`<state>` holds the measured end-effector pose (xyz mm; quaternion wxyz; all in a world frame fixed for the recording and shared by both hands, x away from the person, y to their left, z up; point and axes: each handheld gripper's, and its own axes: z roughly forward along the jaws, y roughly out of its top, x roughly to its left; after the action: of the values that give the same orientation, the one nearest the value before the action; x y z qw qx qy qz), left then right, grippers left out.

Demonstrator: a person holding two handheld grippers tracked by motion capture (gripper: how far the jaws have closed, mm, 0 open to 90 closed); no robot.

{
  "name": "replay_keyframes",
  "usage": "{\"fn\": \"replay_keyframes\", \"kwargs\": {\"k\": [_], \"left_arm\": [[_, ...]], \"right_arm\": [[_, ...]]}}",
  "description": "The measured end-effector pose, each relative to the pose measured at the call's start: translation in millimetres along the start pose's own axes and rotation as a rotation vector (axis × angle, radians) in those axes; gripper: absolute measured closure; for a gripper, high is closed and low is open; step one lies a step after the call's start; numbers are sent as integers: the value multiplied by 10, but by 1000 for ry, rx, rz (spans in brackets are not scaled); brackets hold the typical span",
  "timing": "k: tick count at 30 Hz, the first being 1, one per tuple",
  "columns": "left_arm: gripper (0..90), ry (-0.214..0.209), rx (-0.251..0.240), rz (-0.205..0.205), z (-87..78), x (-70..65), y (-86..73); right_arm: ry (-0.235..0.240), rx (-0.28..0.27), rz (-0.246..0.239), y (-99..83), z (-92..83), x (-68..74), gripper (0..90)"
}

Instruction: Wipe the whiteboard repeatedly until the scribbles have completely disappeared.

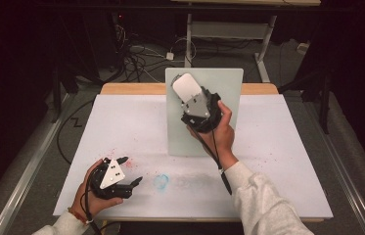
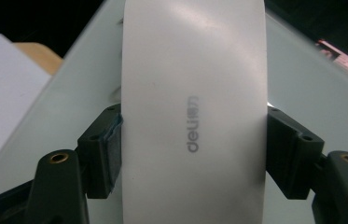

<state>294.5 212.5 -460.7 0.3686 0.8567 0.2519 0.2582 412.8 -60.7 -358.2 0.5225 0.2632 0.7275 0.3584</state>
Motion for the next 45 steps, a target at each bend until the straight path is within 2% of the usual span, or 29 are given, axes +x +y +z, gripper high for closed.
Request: {"fn": "replay_keyframes", "kwargs": {"k": [4,7,9,11,13,16,19,24,28,31,35,37,45], "left_arm": [[211,0,0,2,-2,-3,3],[211,1,0,1,-1,-3,5],[211,1,0,3,-1,-3,5],[211,2,0,1,-1,0,3],[211,2,-1,1,-4,0,3],[211,2,-3,0,-8,-1,1],[211,2,-3,0,-8,4,-4],[211,3,-3,-1,-12,3,-4],[211,1,2,4,0,-5,4],[211,1,3,4,3,-8,6],[211,2,3,2,-4,-5,2],[211,3,1,1,-8,-7,1],[211,7,-3,-7,-30,7,-14]], "right_arm": [[32,14,-74,-100,-10,239,309],[42,17,-85,-131,-15,300,309],[58,20,-98,-121,-15,273,309],[72,19,-73,-94,-18,216,309],[41,12,-55,-52,-11,147,309],[19,-2,-3,12,-2,4,309],[-3,-7,25,46,4,-73,309],[-18,-8,-1,-8,4,35,309],[21,-4,-16,-49,1,166,309],[14,4,-50,-54,6,241,309],[25,3,-50,-1,17,209,309],[24,-2,-35,59,29,159,309],[-18,-24,-1,288,89,-18,309]]}}
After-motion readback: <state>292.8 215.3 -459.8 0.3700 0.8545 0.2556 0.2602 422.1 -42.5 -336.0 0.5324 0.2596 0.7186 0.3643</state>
